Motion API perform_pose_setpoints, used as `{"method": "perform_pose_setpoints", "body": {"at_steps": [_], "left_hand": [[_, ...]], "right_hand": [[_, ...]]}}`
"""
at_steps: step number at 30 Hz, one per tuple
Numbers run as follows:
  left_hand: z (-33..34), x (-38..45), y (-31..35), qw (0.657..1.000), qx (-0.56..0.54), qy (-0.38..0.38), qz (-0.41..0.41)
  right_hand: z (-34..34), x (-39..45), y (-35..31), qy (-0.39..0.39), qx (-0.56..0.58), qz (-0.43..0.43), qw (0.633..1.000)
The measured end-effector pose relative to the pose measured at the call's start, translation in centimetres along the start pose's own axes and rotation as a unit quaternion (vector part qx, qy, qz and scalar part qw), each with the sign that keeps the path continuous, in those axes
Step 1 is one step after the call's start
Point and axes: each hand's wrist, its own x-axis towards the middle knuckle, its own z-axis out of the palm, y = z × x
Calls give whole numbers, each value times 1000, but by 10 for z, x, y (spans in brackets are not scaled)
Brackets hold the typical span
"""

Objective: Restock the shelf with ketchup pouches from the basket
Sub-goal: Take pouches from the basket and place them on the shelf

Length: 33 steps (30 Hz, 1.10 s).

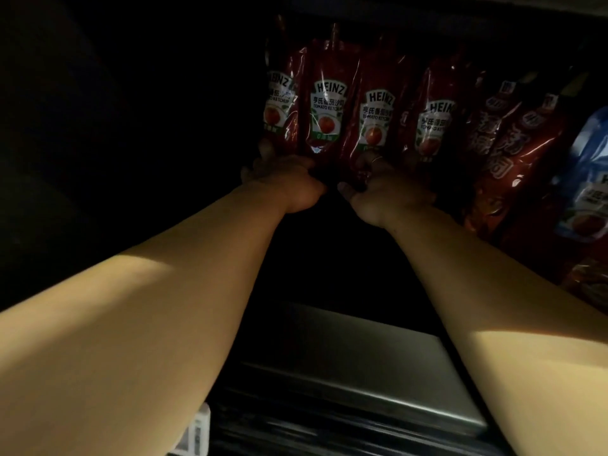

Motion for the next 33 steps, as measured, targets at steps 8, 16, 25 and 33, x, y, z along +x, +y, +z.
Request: {"method": "perform_pose_setpoints", "body": {"at_steps": [8, 16, 25, 33], "left_hand": [[-5, -24, -11, 976, -176, 129, 12], [-22, -98, -46, 934, -320, 156, -16], [-50, -213, -84, 955, -292, 23, 52], [-50, -337, -141, 934, -352, 43, 39]], "right_hand": [[-5, -37, 11, 75, 140, -25, 987], [-36, -137, 31, 132, 134, 39, 981], [-68, -276, 26, 154, 288, 145, 934], [-61, -361, 77, 162, 455, 78, 872]]}}
